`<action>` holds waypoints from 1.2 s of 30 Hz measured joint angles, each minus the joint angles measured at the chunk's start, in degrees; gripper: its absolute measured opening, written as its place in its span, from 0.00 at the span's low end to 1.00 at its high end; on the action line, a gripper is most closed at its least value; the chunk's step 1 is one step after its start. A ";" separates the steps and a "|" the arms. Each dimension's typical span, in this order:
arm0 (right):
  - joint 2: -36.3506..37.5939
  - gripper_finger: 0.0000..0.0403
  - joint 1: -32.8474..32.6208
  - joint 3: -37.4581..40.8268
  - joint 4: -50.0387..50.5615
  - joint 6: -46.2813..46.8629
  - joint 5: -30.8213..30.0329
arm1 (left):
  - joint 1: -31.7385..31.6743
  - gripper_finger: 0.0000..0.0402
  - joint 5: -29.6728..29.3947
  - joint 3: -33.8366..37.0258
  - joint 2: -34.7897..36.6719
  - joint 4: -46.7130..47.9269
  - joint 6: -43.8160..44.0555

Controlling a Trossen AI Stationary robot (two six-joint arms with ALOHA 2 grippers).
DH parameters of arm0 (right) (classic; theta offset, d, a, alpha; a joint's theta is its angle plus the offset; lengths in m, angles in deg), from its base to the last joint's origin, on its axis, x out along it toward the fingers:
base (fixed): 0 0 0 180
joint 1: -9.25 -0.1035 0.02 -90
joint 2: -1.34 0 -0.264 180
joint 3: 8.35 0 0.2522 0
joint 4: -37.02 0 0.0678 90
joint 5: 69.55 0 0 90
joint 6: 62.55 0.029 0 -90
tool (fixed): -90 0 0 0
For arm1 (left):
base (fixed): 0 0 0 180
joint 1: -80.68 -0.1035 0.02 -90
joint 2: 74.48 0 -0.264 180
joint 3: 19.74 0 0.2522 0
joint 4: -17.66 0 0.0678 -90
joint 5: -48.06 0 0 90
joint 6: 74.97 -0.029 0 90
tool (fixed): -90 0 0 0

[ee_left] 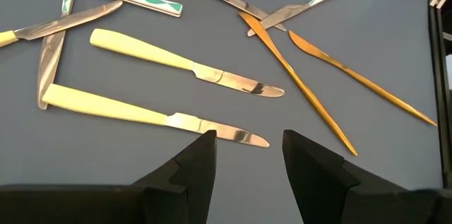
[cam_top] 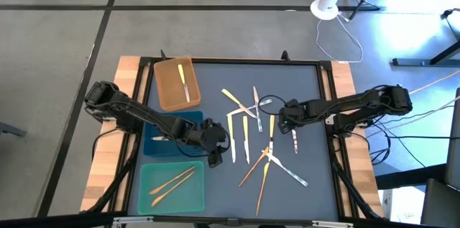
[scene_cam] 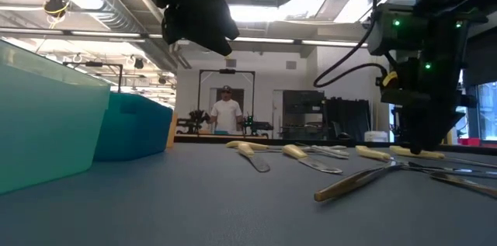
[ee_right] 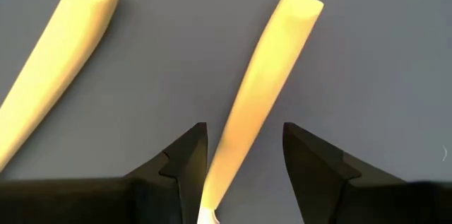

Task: Sort silverware by color (type)
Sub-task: Put the yellow knife into the orange bin

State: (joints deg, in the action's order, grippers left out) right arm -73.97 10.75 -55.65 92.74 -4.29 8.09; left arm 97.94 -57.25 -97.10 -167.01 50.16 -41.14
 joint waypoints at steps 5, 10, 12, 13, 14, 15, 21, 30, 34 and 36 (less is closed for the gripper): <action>0.00 0.43 0.00 1.21 -2.75 -0.02 -0.01 | 0.00 0.39 0.00 0.00 0.00 0.00 0.00; 0.20 0.43 0.00 4.22 -6.93 0.67 1.09 | 0.00 0.39 -0.01 0.00 0.00 0.01 0.02; 0.20 0.42 0.00 4.31 -6.83 1.35 1.03 | 0.00 0.39 0.00 0.00 0.00 0.02 0.02; 0.20 0.41 0.00 4.31 -6.81 1.36 1.01 | 0.00 0.39 -0.02 0.00 0.00 0.01 0.02; 0.20 0.40 0.00 4.31 -6.78 1.38 1.03 | 0.00 0.39 -0.02 0.00 0.00 0.02 0.02; 0.18 0.39 0.00 4.33 -6.81 1.38 1.05 | 0.00 0.39 -0.02 0.00 0.00 0.02 0.02; 0.13 0.23 0.00 4.42 -6.78 1.51 -0.04 | 0.00 0.39 -0.02 0.00 0.00 0.02 0.02; 0.09 0.09 -0.02 4.48 -6.70 1.51 -0.52 | 0.00 0.39 -0.20 0.00 0.00 0.02 0.02; 0.09 0.08 -0.02 4.52 -7.57 1.36 -0.58 | 0.00 0.39 -0.39 0.00 0.00 0.02 0.02; 0.09 0.09 -0.02 4.52 -7.76 1.33 -0.61 | 0.02 0.39 -1.06 0.00 0.00 0.02 0.01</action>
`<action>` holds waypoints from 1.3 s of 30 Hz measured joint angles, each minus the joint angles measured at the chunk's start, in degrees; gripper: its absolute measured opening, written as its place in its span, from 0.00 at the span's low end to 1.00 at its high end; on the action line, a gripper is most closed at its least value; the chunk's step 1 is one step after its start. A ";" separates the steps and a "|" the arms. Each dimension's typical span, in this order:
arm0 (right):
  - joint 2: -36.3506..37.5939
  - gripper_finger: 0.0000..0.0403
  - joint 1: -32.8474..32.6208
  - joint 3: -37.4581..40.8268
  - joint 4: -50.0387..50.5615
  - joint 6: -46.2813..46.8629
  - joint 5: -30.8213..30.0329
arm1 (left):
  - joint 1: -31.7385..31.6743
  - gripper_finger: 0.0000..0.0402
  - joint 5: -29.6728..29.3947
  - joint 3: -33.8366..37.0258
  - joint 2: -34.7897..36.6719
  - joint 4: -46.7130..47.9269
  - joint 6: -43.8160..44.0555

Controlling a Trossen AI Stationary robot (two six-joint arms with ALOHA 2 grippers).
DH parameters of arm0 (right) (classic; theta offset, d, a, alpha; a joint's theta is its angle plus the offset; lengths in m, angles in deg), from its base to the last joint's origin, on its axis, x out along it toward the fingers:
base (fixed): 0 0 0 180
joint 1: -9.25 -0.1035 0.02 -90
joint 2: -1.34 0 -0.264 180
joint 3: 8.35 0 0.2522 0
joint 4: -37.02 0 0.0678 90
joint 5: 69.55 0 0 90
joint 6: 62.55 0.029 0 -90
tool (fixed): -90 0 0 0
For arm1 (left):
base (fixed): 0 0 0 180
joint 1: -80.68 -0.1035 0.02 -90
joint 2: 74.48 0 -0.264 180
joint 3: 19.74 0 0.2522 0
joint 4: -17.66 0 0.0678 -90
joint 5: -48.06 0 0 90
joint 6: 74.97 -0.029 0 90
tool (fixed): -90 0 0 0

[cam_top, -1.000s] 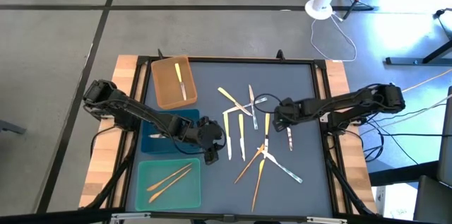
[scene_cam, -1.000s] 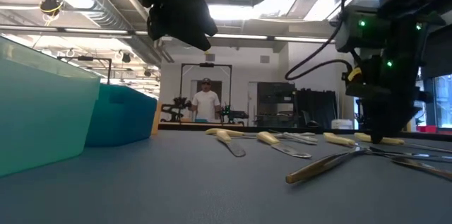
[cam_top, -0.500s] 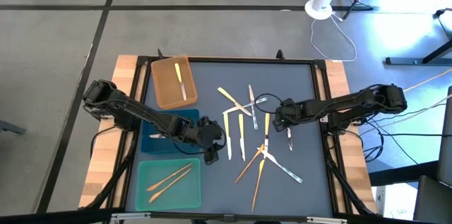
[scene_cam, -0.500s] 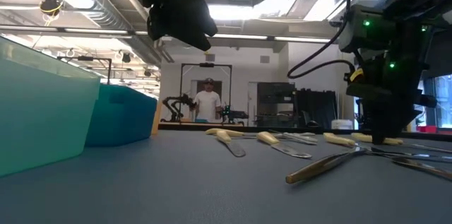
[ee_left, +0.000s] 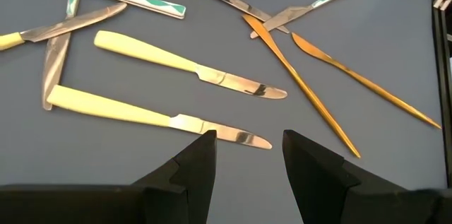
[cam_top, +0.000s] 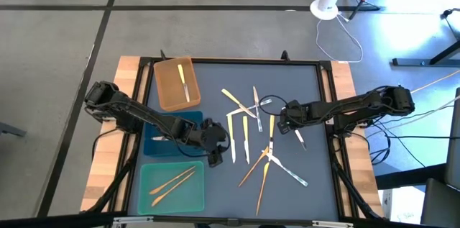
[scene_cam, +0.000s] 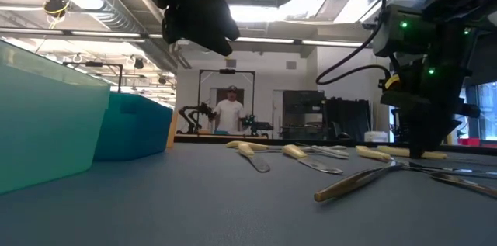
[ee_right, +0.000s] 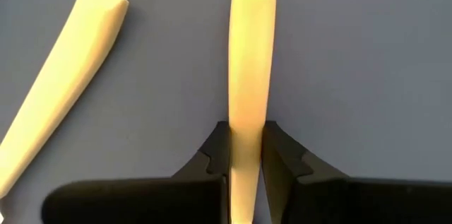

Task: Sort silverware by color (type)
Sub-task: Put the yellow knife into the orange bin

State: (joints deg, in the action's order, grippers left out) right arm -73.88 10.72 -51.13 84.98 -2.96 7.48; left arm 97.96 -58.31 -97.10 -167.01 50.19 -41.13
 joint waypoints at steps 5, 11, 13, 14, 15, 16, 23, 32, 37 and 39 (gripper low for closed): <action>0.09 0.09 0.00 0.07 -0.47 -0.04 -0.04 | -0.02 0.39 -4.15 0.00 0.00 -0.18 0.01; 0.14 0.09 0.02 -0.08 -0.60 -1.83 -0.09 | -0.99 0.39 -6.07 0.00 0.00 -0.57 0.01; 0.05 0.09 0.04 -0.88 0.17 -2.94 -0.37 | -1.33 0.39 -6.05 0.00 0.00 -0.57 0.01; 0.00 0.09 0.02 -1.47 0.72 -3.14 -0.53 | -1.52 0.39 -5.96 0.00 0.00 -0.57 0.01; -0.06 0.09 0.02 -2.00 1.21 -3.42 -0.67 | -1.70 0.39 -5.71 0.00 0.00 -0.55 0.01; -0.11 0.09 0.04 -2.67 1.32 -4.26 -1.13 | -1.86 0.39 -5.44 0.00 0.00 -0.55 0.00; -0.04 0.09 0.09 -8.32 1.48 -10.64 -1.79 | -2.80 0.39 -5.30 0.00 0.00 -1.20 -0.03; 0.00 0.09 0.04 -16.85 1.25 -19.70 -2.03 | -4.60 0.39 -7.01 0.00 -0.02 -7.94 -2.77; 0.07 0.09 0.04 -18.95 -6.25 -23.77 -1.86 | -6.82 0.39 -7.12 0.00 -0.02 -10.98 0.34; 0.07 0.09 0.04 -18.97 -10.38 -25.03 -0.80 | -7.96 0.39 -7.26 0.00 -0.02 -11.73 3.21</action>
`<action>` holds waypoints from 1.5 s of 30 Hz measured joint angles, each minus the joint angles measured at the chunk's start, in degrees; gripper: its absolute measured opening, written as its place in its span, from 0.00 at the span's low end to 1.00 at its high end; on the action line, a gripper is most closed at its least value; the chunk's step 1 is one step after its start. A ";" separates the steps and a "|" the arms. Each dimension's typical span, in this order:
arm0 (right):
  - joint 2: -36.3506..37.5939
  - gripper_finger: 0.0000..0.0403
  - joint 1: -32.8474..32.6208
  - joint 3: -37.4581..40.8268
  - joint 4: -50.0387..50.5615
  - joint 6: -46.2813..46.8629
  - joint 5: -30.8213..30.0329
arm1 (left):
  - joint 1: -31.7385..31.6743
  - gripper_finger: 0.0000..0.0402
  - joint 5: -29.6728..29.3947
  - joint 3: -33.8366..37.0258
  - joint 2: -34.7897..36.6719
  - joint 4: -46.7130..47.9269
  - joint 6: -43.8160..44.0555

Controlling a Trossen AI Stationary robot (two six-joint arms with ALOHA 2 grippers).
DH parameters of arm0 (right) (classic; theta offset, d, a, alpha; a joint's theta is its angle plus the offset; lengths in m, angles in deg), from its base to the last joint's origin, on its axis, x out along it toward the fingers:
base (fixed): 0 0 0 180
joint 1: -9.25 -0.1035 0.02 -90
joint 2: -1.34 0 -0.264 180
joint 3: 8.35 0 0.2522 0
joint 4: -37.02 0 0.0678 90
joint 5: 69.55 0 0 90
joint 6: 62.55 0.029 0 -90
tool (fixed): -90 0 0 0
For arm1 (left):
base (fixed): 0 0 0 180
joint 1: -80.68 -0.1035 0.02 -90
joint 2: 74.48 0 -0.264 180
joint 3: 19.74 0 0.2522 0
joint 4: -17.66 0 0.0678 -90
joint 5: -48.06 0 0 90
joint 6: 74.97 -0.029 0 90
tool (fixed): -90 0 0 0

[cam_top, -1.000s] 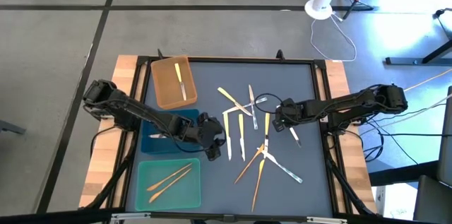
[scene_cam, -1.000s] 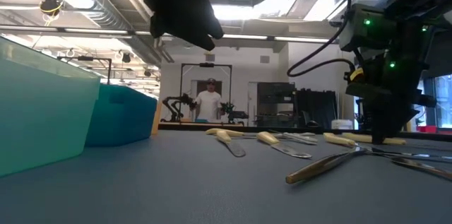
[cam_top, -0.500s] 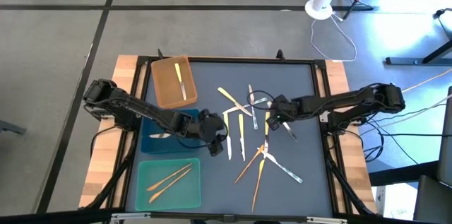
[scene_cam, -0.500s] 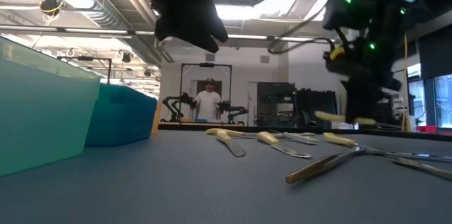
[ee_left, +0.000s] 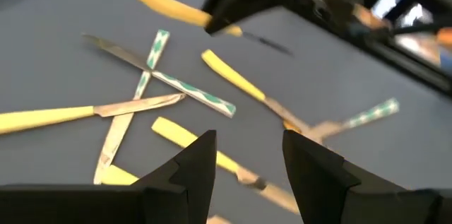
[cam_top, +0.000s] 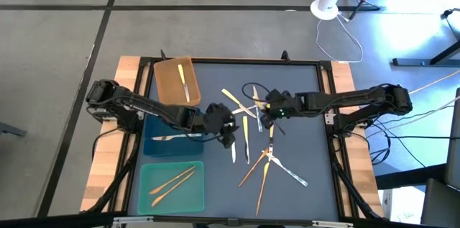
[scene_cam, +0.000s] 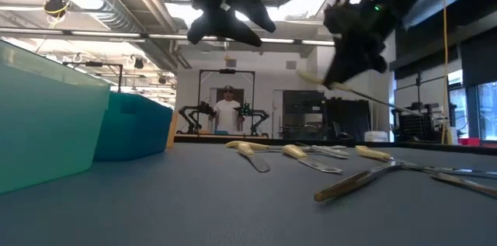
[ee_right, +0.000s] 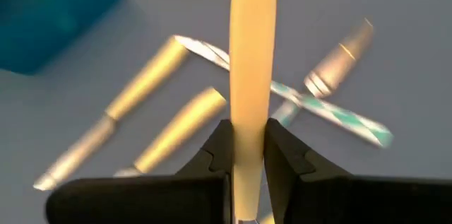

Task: Sort silverware by color (type)
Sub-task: Put the yellow knife into the orange bin

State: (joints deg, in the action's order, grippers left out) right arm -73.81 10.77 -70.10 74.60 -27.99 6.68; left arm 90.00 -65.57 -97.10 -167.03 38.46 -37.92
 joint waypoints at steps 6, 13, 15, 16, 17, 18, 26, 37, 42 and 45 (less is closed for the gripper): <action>0.00 0.09 -0.04 -0.02 -6.82 -0.80 1.39 | -3.32 0.39 -1.15 0.00 0.00 -1.48 5.21; 0.02 0.09 -0.02 -0.02 -9.44 -0.55 0.29 | -6.43 0.39 -1.28 0.00 0.00 -6.37 6.33; 0.02 0.09 -0.02 -0.02 -10.75 -0.56 0.29 | -7.13 0.39 -1.38 0.01 0.00 -9.01 6.33; 0.02 0.09 -0.02 -0.02 -11.26 -0.53 0.32 | -7.46 0.39 -1.53 0.01 0.00 -10.58 6.33; 0.02 0.09 -0.02 -0.02 -11.69 -0.54 0.32 | -7.75 0.39 -1.77 0.01 0.00 -11.94 6.33; 0.02 0.09 -0.01 -0.02 -12.18 -0.53 0.32 | -8.02 0.39 -1.98 0.02 0.00 -13.14 6.33; 0.02 0.09 -0.02 -0.02 -14.31 -0.58 0.32 | -9.92 0.39 -2.94 0.00 0.00 -16.72 6.42; 0.04 0.09 -0.02 -0.02 -18.24 -0.58 0.31 | -10.44 0.39 -3.67 0.02 -0.02 -16.54 7.62; 0.07 0.09 -0.02 -0.02 -18.67 -0.57 0.31 | -10.44 0.39 -3.99 0.01 -0.02 -16.50 7.84; 0.07 0.09 -0.02 -0.04 -18.42 -0.58 0.30 | -10.42 0.39 -3.99 0.01 -0.02 -15.62 7.86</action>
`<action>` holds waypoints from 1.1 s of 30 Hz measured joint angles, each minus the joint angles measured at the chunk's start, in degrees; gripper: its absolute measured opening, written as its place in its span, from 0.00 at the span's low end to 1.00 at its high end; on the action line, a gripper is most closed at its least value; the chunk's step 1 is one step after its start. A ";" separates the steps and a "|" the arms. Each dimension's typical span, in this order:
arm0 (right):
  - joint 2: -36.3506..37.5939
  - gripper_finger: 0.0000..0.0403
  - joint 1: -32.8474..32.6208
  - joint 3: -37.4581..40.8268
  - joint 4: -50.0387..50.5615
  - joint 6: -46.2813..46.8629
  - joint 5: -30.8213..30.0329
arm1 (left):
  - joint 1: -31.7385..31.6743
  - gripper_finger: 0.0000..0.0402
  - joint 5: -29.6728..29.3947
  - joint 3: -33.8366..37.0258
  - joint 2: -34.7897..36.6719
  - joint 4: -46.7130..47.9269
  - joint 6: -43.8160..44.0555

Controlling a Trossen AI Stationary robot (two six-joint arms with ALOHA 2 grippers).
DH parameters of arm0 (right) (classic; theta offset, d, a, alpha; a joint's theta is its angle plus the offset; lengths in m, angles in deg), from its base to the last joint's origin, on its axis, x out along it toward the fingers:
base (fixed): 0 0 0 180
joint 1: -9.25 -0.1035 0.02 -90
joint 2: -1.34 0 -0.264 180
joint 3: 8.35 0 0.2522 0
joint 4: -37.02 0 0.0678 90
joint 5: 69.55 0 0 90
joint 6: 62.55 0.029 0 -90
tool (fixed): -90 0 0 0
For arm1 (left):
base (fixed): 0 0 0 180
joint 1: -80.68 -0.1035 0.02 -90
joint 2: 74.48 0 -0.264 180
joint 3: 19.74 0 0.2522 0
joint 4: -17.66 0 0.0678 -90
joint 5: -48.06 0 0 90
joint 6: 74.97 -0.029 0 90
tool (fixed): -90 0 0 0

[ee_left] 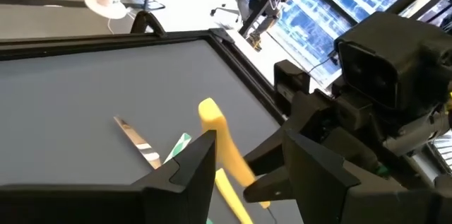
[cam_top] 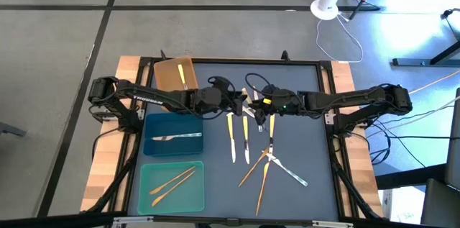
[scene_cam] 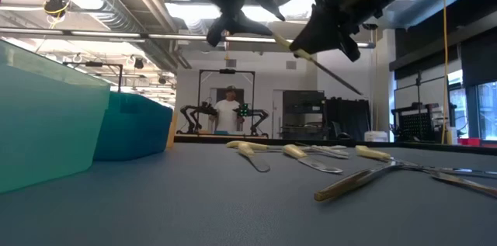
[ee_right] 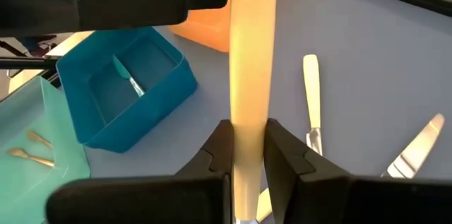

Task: Sort silverware by color (type)
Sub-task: Put the yellow knife into the orange bin

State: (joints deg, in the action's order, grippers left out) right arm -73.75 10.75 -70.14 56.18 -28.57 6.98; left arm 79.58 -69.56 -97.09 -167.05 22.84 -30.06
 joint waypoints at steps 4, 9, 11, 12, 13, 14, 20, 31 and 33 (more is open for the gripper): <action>0.00 0.09 0.01 0.00 0.63 0.00 -1.08 | 0.11 0.39 0.00 0.01 0.00 2.76 1.25; 0.00 0.09 0.00 0.00 0.23 0.01 -0.95 | 0.11 0.39 0.01 0.01 -0.02 4.10 2.58; 0.00 0.09 0.00 0.00 0.20 0.05 -0.93 | 0.11 0.39 -0.02 0.01 -0.02 3.75 2.58; 0.00 0.09 -0.01 0.00 0.20 0.06 -0.92 | 0.11 0.39 -0.03 0.01 -0.02 3.57 2.58; 0.00 0.09 -0.02 0.00 0.20 0.07 -0.92 | 0.11 0.39 -0.11 0.01 -0.02 3.36 2.58; 0.00 0.09 -0.02 0.00 0.20 0.10 -0.92 | 0.11 0.39 -0.31 0.01 -0.02 2.99 2.58; 0.00 0.09 -0.04 0.00 -1.80 0.21 0.65 | 0.09 0.39 -2.05 0.01 -0.02 2.02 2.72; -2.77 0.09 -0.04 -0.08 -7.44 0.20 3.78 | -0.04 0.39 -2.21 0.01 -0.02 1.92 2.75; -3.40 0.09 -0.04 -0.09 -8.50 0.18 3.78 | -0.04 0.39 -2.22 0.01 -0.02 2.26 2.71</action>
State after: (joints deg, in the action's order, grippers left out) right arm -77.15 10.70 -70.23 47.68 -28.40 10.76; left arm 79.53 -71.78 -97.07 -167.08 25.09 -27.35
